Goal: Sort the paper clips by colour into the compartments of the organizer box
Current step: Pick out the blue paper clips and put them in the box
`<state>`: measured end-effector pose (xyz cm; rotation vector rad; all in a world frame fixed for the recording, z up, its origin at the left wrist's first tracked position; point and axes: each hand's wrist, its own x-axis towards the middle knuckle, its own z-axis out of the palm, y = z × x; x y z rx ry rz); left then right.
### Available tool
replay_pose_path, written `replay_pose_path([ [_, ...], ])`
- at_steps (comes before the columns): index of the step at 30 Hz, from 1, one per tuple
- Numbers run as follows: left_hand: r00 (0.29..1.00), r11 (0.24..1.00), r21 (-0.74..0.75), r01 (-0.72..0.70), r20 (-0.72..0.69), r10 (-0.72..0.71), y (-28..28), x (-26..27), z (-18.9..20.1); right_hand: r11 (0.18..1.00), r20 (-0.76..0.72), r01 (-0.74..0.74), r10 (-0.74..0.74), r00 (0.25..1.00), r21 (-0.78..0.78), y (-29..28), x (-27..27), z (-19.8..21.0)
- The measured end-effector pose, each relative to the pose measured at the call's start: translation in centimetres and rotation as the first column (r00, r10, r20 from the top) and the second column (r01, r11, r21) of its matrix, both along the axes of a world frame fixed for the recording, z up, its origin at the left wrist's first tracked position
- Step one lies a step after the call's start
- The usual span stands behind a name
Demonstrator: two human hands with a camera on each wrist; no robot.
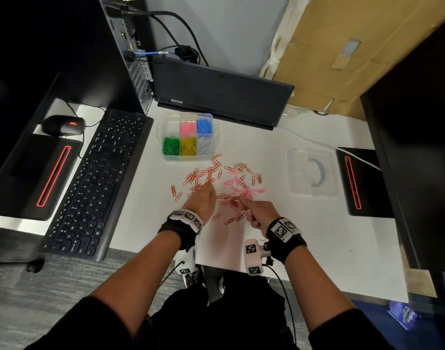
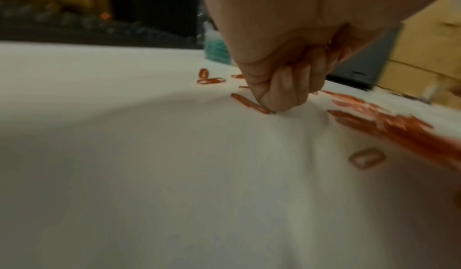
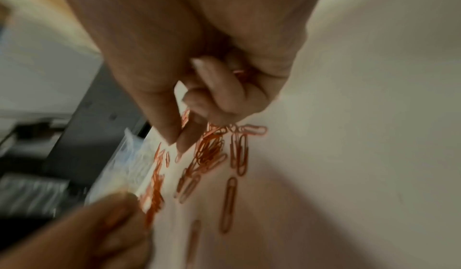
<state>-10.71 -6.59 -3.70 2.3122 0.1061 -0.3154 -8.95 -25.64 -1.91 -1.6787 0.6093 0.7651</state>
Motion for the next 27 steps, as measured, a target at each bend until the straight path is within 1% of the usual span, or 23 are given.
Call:
replay_pose_path([
  [1,0.998,0.998,-0.034,-0.056,-0.015,0.056,0.3,0.1,0.2,0.985,0.109,-0.123,0.136,0.985,-0.118,0.2,0.3,-0.2],
  [2,0.995,0.993,-0.059,-0.101,-0.030,0.099,0.6,0.2,0.4,0.937,0.220,-0.241,0.298,0.929,-0.252,0.4,0.5,-0.2],
  [3,0.991,0.988,-0.082,-0.133,-0.045,0.129,0.8,0.3,0.6,0.882,0.303,-0.310,0.422,0.855,-0.356,0.7,0.6,-0.2],
  [4,0.987,0.981,-0.109,-0.158,-0.058,0.152,0.9,0.4,0.8,0.840,0.356,-0.342,0.499,0.790,-0.420,1.0,0.7,-0.3],
  [5,0.983,0.972,-0.149,-0.180,-0.065,0.172,0.9,0.4,0.8,0.821,0.390,-0.351,0.535,0.750,-0.451,1.4,0.7,-0.6],
  [6,0.979,0.958,-0.203,-0.203,-0.071,0.192,0.9,0.5,0.8,0.803,0.403,-0.358,0.561,0.723,-0.476,1.7,0.8,-0.7],
  [8,0.972,0.918,-0.320,-0.233,-0.097,0.213,1.0,0.4,0.5,0.752,0.373,-0.394,0.623,0.687,-0.529,2.4,1.0,-0.8],
  [9,0.971,0.901,-0.362,-0.239,-0.118,0.210,1.1,0.4,0.3,0.722,0.341,-0.417,0.652,0.678,-0.552,2.7,1.1,-0.9],
  [11,0.966,0.881,-0.399,-0.253,-0.162,0.204,1.2,0.1,-0.1,0.679,0.289,-0.448,0.687,0.666,-0.582,3.2,1.0,-0.7],
  [14,0.953,0.842,-0.453,-0.293,-0.210,0.219,1.2,-0.4,-0.3,0.651,0.266,-0.465,0.710,0.652,-0.599,3.7,1.0,-0.5],
  [15,0.945,0.807,-0.499,-0.315,-0.241,0.220,1.2,-0.4,-0.3,0.645,0.255,-0.475,0.716,0.650,-0.599,3.8,1.1,-0.4],
  [18,0.897,0.652,-0.625,-0.429,-0.380,0.226,1.0,-0.2,-0.1,0.620,0.229,-0.495,0.735,0.639,-0.608,3.8,1.3,-0.1],
  [19,0.887,0.631,-0.634,-0.447,-0.403,0.223,1.0,0.0,0.0,0.616,0.220,-0.495,0.735,0.642,-0.613,3.7,1.5,-0.1],
  [20,0.885,0.628,-0.636,-0.450,-0.410,0.219,1.0,0.1,0.1,0.610,0.214,-0.495,0.737,0.641,-0.619,3.7,1.6,-0.1],
  [21,0.891,0.644,-0.627,-0.437,-0.402,0.213,1.1,0.2,0.3,0.603,0.205,-0.498,0.741,0.639,-0.624,3.5,1.8,-0.2],
  [22,0.899,0.667,-0.616,-0.419,-0.387,0.207,1.1,0.1,0.4,0.612,0.213,-0.498,0.737,0.642,-0.614,3.4,1.9,-0.2],
  [23,0.909,0.696,-0.600,-0.395,-0.366,0.199,1.1,0.0,0.7,0.650,0.240,-0.490,0.712,0.660,-0.581,3.2,2.0,-0.2],
  [24,0.914,0.714,-0.587,-0.382,-0.354,0.198,1.1,-0.2,0.8,0.726,0.290,-0.463,0.650,0.702,-0.507,2.8,2.1,-0.2],
  [25,0.910,0.718,-0.577,-0.390,-0.359,0.205,1.1,-0.2,0.9,0.821,0.320,-0.420,0.547,0.774,-0.388,2.5,2.1,0.1],
  [26,0.896,0.698,-0.578,-0.423,-0.384,0.224,1.2,-0.1,0.8,0.907,0.315,-0.358,0.414,0.854,-0.221,2.2,2.0,0.3],
  [27,0.878,0.673,-0.580,-0.459,-0.413,0.243,1.3,0.0,0.7,0.961,0.271,-0.275,0.275,0.923,-0.039,1.9,1.8,0.6],
])
